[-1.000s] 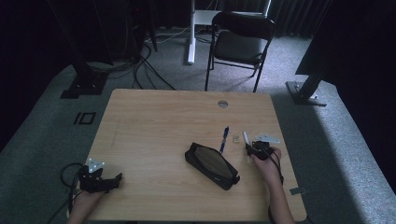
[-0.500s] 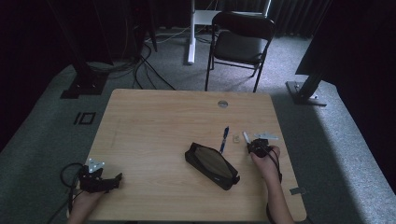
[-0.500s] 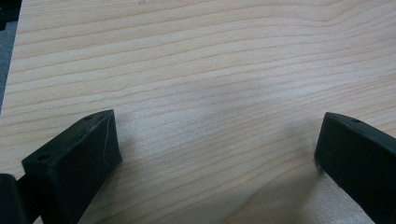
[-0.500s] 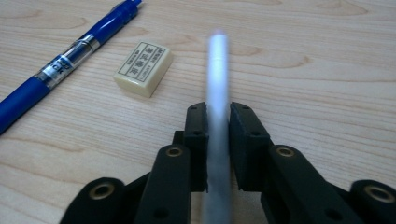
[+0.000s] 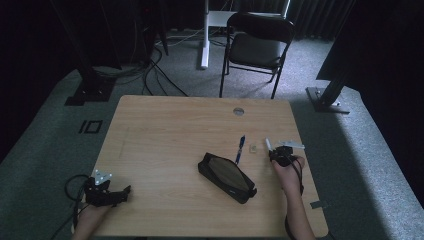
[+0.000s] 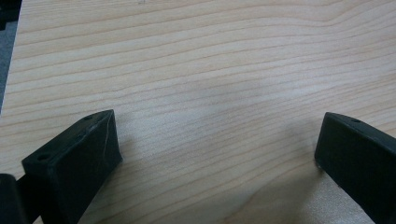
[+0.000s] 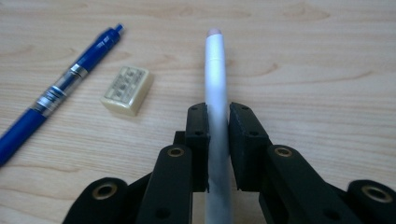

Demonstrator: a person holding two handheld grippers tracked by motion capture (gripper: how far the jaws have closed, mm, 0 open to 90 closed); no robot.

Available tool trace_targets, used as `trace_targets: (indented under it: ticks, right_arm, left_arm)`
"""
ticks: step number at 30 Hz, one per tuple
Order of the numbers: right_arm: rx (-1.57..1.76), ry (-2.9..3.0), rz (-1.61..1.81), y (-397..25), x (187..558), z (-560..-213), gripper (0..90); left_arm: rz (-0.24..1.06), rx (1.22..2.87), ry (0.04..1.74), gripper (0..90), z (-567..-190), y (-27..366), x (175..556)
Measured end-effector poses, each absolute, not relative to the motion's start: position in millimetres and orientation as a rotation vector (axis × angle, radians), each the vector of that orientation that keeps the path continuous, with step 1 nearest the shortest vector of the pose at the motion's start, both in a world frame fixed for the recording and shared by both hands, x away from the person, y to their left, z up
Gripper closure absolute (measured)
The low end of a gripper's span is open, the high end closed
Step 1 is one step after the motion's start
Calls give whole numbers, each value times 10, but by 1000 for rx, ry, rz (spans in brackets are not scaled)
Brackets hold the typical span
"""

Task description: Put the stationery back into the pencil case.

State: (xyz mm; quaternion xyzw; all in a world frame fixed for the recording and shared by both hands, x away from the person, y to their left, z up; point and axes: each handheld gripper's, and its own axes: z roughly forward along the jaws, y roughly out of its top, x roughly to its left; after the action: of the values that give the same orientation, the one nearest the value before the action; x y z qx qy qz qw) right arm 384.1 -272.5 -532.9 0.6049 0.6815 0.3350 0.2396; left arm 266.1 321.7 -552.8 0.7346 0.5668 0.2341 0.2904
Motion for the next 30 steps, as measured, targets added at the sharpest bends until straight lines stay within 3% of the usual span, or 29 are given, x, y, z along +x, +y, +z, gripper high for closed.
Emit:
trace_targets:
  ticks: [30]
  right_arm:
    - [1468, 1914, 1121, -2542, 3606, -4658, 786]
  left_arm:
    - [625, 1958, 1512, 3, -5529, 3216, 2662]
